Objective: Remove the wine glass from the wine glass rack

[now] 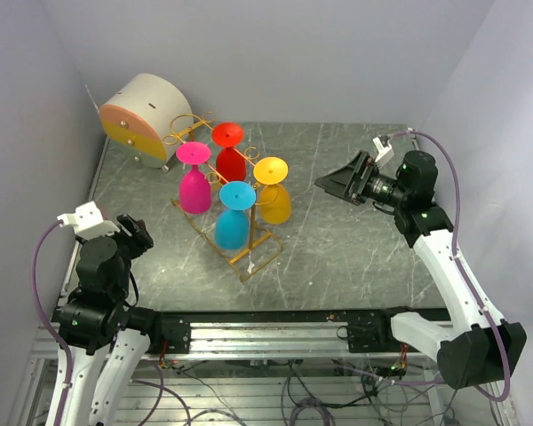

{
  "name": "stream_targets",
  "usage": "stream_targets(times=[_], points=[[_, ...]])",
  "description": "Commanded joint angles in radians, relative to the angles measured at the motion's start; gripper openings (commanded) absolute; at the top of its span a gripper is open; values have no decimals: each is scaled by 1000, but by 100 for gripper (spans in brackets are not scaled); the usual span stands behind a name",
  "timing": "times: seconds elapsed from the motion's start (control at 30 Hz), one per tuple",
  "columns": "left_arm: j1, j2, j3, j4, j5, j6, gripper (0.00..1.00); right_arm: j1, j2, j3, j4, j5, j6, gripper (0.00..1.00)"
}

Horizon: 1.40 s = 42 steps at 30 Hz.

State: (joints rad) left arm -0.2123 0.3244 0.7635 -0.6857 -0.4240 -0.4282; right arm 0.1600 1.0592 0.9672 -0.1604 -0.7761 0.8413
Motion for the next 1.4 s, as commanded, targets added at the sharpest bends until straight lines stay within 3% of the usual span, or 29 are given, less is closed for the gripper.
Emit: stream_targets(times=[0.0,0.23,0.53,1.2,1.37], points=[[-6,-3,11,4,-20,-9,71,1,2,61,28,-8,26,78],[-6,-3,10,6,-15,-8,68,21,74,169,-3,-20,15,70],[-6,4,11,2,-21,-12,67,174,236,420,-164,81,-91,66],[-7,2,10,0,-25,-15,66,247,305,450,-167,94,-84,54],[-6,2,11,0,-27,-16,66,270,321,450,-173,106,-95,48]])
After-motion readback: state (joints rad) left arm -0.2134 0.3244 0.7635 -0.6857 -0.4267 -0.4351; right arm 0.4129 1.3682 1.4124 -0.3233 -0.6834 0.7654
